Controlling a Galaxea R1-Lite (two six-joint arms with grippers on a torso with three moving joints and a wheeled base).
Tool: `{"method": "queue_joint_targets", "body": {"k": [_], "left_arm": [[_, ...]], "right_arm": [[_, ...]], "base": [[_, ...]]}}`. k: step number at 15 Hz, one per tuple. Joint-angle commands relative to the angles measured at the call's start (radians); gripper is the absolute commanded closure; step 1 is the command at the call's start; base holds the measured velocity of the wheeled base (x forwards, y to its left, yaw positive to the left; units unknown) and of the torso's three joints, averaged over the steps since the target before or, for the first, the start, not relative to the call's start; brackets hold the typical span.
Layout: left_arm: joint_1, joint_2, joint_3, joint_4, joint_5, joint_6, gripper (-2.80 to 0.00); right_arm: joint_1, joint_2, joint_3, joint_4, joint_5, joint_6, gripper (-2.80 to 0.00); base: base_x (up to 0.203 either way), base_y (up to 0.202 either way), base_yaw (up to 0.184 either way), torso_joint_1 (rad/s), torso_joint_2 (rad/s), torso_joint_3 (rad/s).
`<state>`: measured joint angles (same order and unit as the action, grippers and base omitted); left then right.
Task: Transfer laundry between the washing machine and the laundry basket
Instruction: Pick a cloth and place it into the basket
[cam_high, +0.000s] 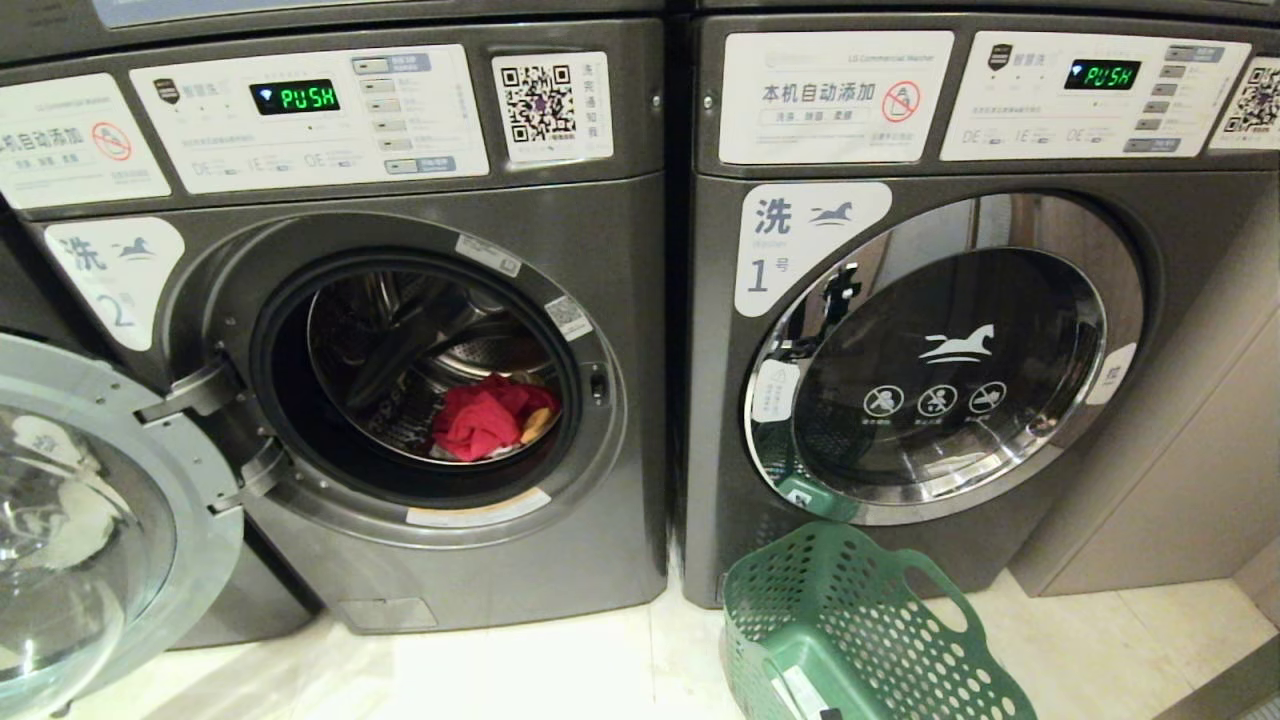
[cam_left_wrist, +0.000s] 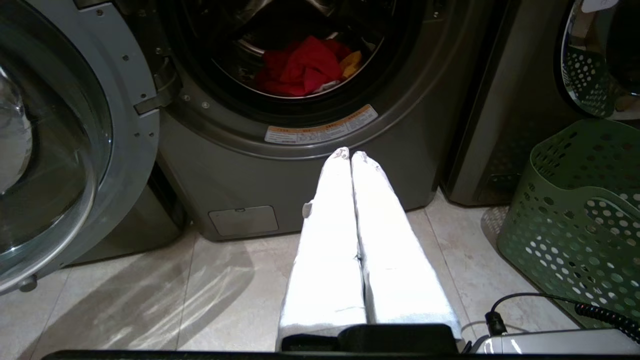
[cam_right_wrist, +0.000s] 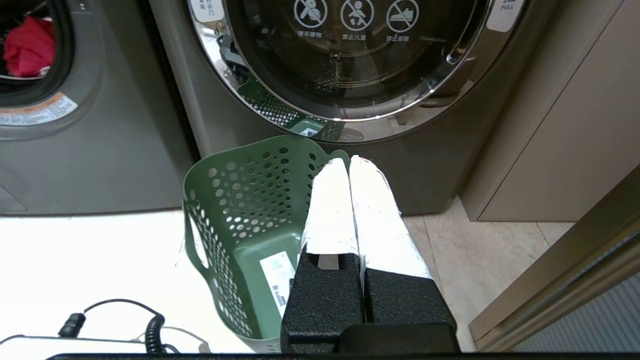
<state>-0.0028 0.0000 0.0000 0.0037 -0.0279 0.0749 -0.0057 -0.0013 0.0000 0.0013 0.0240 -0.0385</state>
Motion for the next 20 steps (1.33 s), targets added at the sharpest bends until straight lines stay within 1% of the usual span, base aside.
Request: {"method": "queue_joint_targets", "body": {"k": [1,4,20], "left_arm": [[0.000,-0.002,0.000,0.001,0.000,0.000,0.00],[0.000,-0.002,0.000,-0.001,0.002,-0.001,0.00],[0.000,-0.002,0.000,0.001,0.000,0.000,0.00]], "right_arm": [[-0.002,0.001,0.000,0.000,0.001,-0.001,0.00],[0.000,0.001,0.000,-0.001,0.002,-0.011,0.00],[0.000,0.001,0.000,0.000,-0.001,0.002,0.00]], "base": [[0.001,0.150,0.004,0.002,0.00,0.007],[0.000,0.197,-0.003,0.003,0.00,0.003],[0.000,0.195,-0.002,0.001,0.00,0.002]]}}
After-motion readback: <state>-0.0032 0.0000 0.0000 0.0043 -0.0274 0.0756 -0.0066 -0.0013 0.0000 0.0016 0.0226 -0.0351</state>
